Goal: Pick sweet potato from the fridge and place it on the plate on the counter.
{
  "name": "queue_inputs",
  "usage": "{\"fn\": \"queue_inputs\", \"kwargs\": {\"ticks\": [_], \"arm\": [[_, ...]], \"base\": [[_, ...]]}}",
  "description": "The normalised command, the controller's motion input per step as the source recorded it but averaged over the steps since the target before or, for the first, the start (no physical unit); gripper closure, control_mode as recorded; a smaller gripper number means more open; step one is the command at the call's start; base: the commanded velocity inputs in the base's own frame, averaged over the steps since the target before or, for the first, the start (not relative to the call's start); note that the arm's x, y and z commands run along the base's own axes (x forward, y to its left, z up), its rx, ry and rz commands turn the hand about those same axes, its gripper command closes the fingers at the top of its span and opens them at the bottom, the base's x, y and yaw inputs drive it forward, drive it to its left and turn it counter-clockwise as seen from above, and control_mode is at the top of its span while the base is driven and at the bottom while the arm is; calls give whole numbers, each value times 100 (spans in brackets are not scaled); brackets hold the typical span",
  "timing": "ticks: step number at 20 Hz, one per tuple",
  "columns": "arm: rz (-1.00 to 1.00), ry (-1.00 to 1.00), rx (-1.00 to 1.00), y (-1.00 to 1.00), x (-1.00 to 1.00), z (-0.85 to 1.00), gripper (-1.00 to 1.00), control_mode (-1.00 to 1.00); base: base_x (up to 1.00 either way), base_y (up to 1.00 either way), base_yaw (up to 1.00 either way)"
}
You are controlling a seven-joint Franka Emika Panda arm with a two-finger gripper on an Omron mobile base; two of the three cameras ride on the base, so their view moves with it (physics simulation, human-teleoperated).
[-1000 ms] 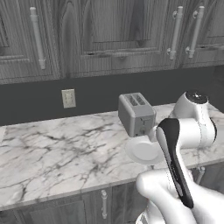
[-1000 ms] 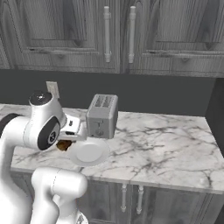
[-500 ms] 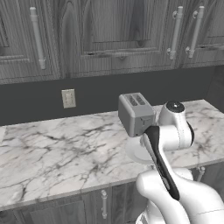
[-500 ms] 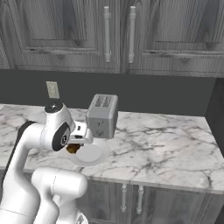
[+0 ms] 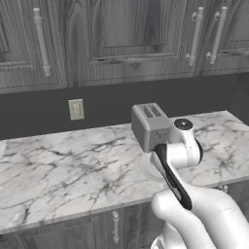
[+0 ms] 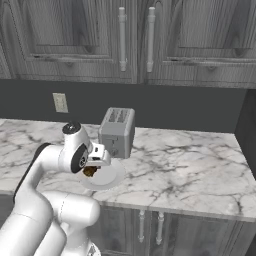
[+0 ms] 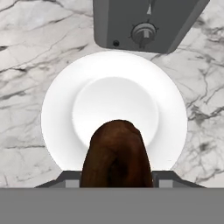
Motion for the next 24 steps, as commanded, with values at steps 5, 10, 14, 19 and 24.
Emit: {"fn": "queue_inputs", "kwargs": {"ticks": [5, 10, 14, 19, 24], "arm": [[6, 0, 2, 0, 38, -33, 100, -100], [2, 0, 4, 0, 2, -46, 100, -100], [0, 3, 2, 0, 0, -58, 100, -100], [0, 0, 4, 0, 0, -30, -100, -100], [0, 0, 1, 0, 0, -7, -100, -100]], "base": [[0, 0, 0], [0, 0, 0], [0, 0, 0], [0, 0, 0], [0, 0, 0]]}}
